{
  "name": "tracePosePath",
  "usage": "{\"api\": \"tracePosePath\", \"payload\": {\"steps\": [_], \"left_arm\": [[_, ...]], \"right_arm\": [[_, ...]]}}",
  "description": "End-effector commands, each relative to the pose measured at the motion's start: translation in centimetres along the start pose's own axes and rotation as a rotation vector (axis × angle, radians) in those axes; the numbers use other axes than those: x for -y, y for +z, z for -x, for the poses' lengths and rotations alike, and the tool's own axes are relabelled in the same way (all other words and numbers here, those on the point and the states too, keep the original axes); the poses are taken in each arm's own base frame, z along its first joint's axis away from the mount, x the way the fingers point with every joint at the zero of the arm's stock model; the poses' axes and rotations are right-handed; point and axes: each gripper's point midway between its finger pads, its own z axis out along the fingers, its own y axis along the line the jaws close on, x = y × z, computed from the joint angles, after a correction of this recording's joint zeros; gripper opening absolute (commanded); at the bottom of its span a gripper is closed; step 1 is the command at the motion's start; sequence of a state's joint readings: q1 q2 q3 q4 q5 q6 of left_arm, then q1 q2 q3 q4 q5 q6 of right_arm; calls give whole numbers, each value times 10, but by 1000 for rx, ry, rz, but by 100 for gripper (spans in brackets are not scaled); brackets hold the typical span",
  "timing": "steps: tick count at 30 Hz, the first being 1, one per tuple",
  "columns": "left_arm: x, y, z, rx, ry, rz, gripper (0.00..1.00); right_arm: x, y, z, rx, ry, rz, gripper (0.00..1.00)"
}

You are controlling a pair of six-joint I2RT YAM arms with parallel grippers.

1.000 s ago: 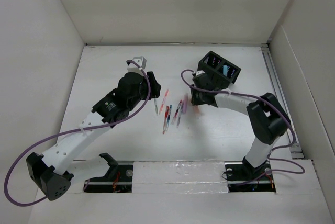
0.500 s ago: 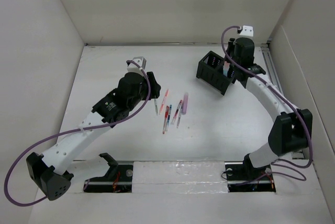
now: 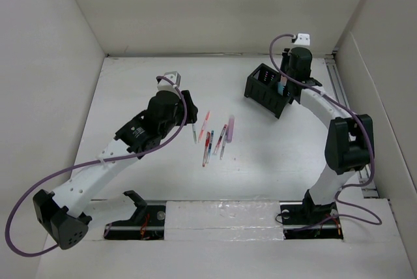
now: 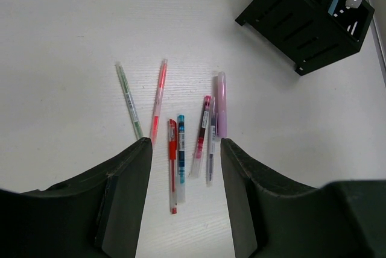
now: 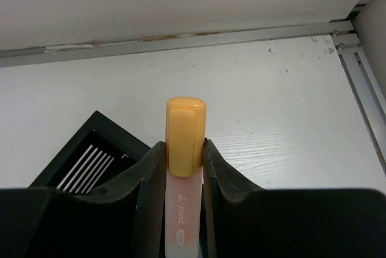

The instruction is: Organize the desk

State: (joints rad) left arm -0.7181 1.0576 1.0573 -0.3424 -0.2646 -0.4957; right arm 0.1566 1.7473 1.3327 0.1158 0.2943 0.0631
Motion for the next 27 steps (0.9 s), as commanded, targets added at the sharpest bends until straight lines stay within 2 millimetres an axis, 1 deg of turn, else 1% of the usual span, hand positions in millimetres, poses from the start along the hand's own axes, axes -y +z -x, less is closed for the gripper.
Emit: {"api": "tracePosePath", "payload": {"steps": [1,3,4,5,6,7,8,10,11,12,13,14,15,17,18,19,20,21,22,23,24,25,27], "left_arm": [[6,-4,20,46,-29,-5,45],[7,-4,20,45,-29,-8,45],[7,-3,18,41,-27,-7,45],[7,-3,19,42,-28,-10,45],[9,-3,21,47,-33,-13,45],[9,-3,20,46,-32,-16,45],[9,-3,20,46,-31,-18,45],[10,-3,21,47,-30,-20,45],[10,-4,21,49,-29,-21,45],[10,-4,21,49,-29,-21,45],[10,-4,21,49,-27,-21,45],[10,-5,22,51,-27,-24,45],[10,-4,22,52,-24,-23,45],[9,-6,25,62,-21,-22,45],[10,-7,27,67,-19,-25,45],[9,-7,27,68,-16,-20,45],[9,-8,28,72,-16,-22,45],[8,-8,28,75,-16,-18,45],[8,-8,28,73,-13,-18,45],[7,-8,27,73,-12,-15,45],[7,-9,26,72,-12,-17,45],[6,-9,26,73,-12,-15,45],[6,-9,24,70,-11,-15,45]], "right_arm": [[-1,-7,21,113,20,21,18],[1,-9,12,99,16,17,21],[2,-11,2,80,10,14,23],[5,-13,1,79,10,3,26],[6,-14,-2,74,10,-2,28],[8,-14,-12,53,5,-6,28],[9,-19,-7,65,9,-7,35],[10,-23,-7,65,9,-7,44],[9,-29,1,80,12,6,58],[10,-32,7,93,13,7,58],[9,-35,11,100,16,16,61],[6,-40,20,116,20,35,66],[6,-48,30,133,23,49,68],[0,-57,41,145,26,95,68],[-8,-63,40,136,15,116,67],[-12,-72,46,144,13,132,63],[-22,-78,44,135,4,158,46],[-27,-83,30,96,-9,175,33],[-34,-90,25,84,-18,201,22],[-44,-94,17,62,-29,233,7],[-63,-102,1,18,-45,281,2],[-75,-107,-17,-27,-57,323,0],[-98,-116,-48,-109,-69,374,1]]}}
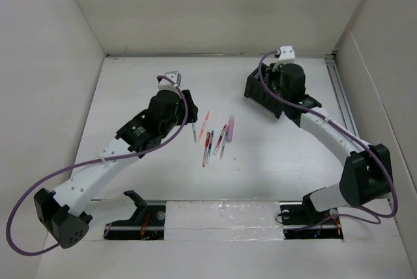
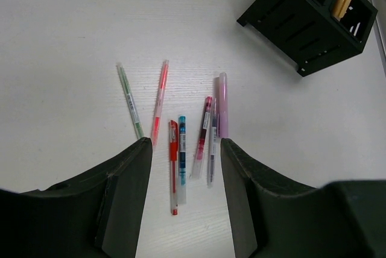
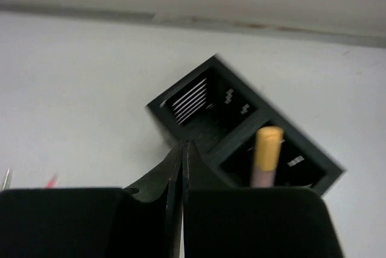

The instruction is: Organize the desk

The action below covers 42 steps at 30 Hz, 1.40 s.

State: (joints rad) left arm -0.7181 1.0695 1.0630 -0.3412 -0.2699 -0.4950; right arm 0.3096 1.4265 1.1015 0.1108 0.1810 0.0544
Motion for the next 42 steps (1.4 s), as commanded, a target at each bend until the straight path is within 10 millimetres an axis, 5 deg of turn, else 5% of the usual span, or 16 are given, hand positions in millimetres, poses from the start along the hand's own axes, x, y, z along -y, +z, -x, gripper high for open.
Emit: {"api": "tracePosePath", "payload": {"steps": [1,5,6,9,19,27,30,42], "left_arm": [[6,-12,25,73,-13,-24,45],[4,-15,22,66,-14,-27,45],[3,-15,20,64,-14,-25,45],[1,-18,18,65,-15,-26,45],[-2,-22,10,56,-28,-35,45],[-3,-21,7,49,-31,-35,45],[-4,-21,8,52,-31,-31,45],[-5,-20,7,51,-25,-25,45]], "right_arm": [[-61,-14,-76,-213,-26,156,4],[-97,-13,-131,-374,-19,224,45],[-98,-8,-152,-434,-3,211,49],[-112,-1,-174,-486,2,226,57],[-136,14,-205,-572,50,252,59],[-143,14,-198,-536,90,281,63],[-159,11,-193,-524,105,329,63],[-150,24,-224,-612,76,217,51]]}}
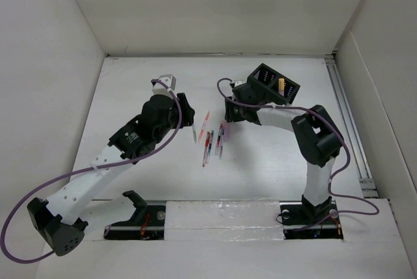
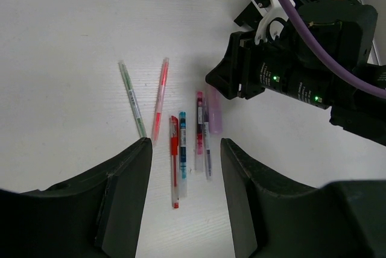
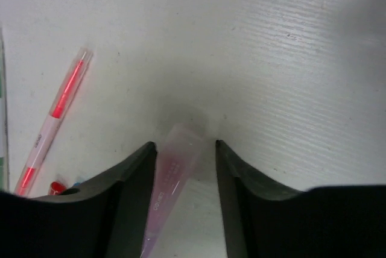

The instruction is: Organize the desk

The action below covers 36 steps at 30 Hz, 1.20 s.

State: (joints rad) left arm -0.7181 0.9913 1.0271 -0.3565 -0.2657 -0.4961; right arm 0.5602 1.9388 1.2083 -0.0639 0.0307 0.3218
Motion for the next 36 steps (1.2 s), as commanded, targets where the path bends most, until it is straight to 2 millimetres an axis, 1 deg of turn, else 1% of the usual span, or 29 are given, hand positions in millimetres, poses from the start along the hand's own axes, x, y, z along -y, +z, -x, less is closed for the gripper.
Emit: {"api": "tracePosePath", "payload": {"steps": [1,2,4,5,7,8,9,10,12,15,16,17,18,19,20,22,23,24,28,29,31,33,34,35,36], "left_arm": [[0,-3,8,34,-16,-6,45],[0,-3,7,32,-15,-4,45],[-1,-2,7,31,-14,-2,45],[0,-3,8,34,-14,-2,45],[-1,-2,8,36,-13,2,45],[0,-2,9,38,-13,1,45],[0,-3,10,39,-13,0,45],[0,-2,10,40,-13,1,45],[1,-1,11,40,-12,2,45],[3,1,12,40,-15,-6,45],[4,2,11,36,-14,-7,45],[4,3,11,38,-14,-8,46],[5,3,11,37,-14,-11,45],[5,4,10,35,-14,-10,45],[6,4,12,38,-16,-12,45],[7,5,12,37,-13,-15,45],[7,5,13,38,-12,-13,45],[7,4,15,42,-10,-12,46],[7,5,13,37,-5,-12,45],[7,6,13,35,-3,-10,45],[7,6,13,34,-2,-9,46],[8,7,12,31,-1,-13,45],[9,7,14,34,-2,-16,45],[9,7,14,33,-2,-18,45],[9,7,13,31,-1,-16,45]], "right_arm": [[-4,1,9,16,8,-28,45],[-3,1,7,10,9,-34,40],[1,0,5,10,15,-54,36],[2,-5,7,19,18,-60,26],[5,-10,10,37,22,-74,17],[6,-13,10,44,20,-75,15],[8,-19,19,67,19,-74,12],[7,-22,24,78,14,-73,9],[2,-34,40,117,-7,-58,8],[1,-43,55,150,-34,-59,8],[0,-44,56,150,-37,-59,11],[2,-43,52,130,-48,-65,15],[2,-43,54,124,-58,-69,19],[9,-39,49,108,-60,-105,30],[14,-37,43,86,-62,-128,36],[20,-34,32,63,-61,-149,46],[24,-32,25,42,-59,-166,49],[32,-31,15,21,-56,-201,55],[33,-25,5,-13,-68,-194,57],[35,-20,-2,-35,-74,-201,57],[31,-17,-5,-50,-86,-190,56],[32,-13,-9,-64,-92,-198,54],[36,-11,-12,-89,-98,-222,50],[35,-11,-8,-80,-98,-219,49],[38,-8,-13,-98,-102,-231,45]]}}
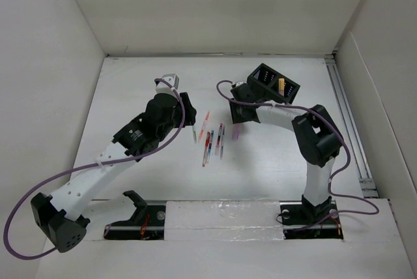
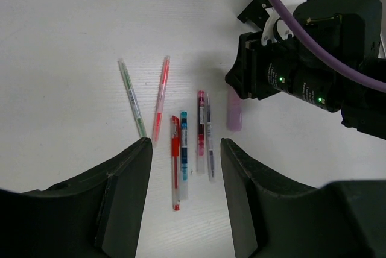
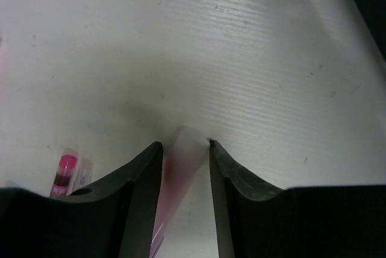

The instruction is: Organize the desk

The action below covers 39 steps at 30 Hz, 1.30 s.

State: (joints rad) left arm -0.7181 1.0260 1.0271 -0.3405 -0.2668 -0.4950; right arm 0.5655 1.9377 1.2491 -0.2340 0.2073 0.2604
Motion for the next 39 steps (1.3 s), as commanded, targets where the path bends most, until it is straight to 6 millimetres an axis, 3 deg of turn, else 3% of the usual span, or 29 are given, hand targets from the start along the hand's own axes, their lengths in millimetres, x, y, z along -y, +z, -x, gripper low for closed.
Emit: {"api": "tracePosePath", "payload": {"steps": [1,6,9,15,18,19,22,23,26,30,34,39], "left_arm": [[8,-2,17,45,-7,-26,45],[7,-4,19,54,-7,-21,45],[7,-2,18,52,-5,-21,45],[10,0,18,51,-6,-31,45],[11,1,18,48,-7,-33,45],[11,1,17,46,-6,-34,45],[12,1,18,47,-10,-40,46],[12,1,16,43,-11,-41,45],[13,1,17,47,-15,-44,45],[12,4,17,44,-15,-37,45],[14,8,19,40,-15,-29,45],[14,7,21,40,-13,-18,46]], "right_arm": [[1,3,-4,-41,-26,-33,42],[-3,-1,-3,-34,-21,-25,13],[-7,-15,14,18,-2,-6,0],[1,-66,80,204,56,55,0],[30,-96,120,328,102,33,0],[51,-104,135,374,138,12,0],[89,-130,168,497,178,-36,0],[114,-135,175,525,202,-78,0],[164,-146,192,597,255,-172,0],[205,-155,215,705,290,-239,0],[222,-148,241,787,276,-255,0],[223,-141,251,822,252,-254,0]]}}
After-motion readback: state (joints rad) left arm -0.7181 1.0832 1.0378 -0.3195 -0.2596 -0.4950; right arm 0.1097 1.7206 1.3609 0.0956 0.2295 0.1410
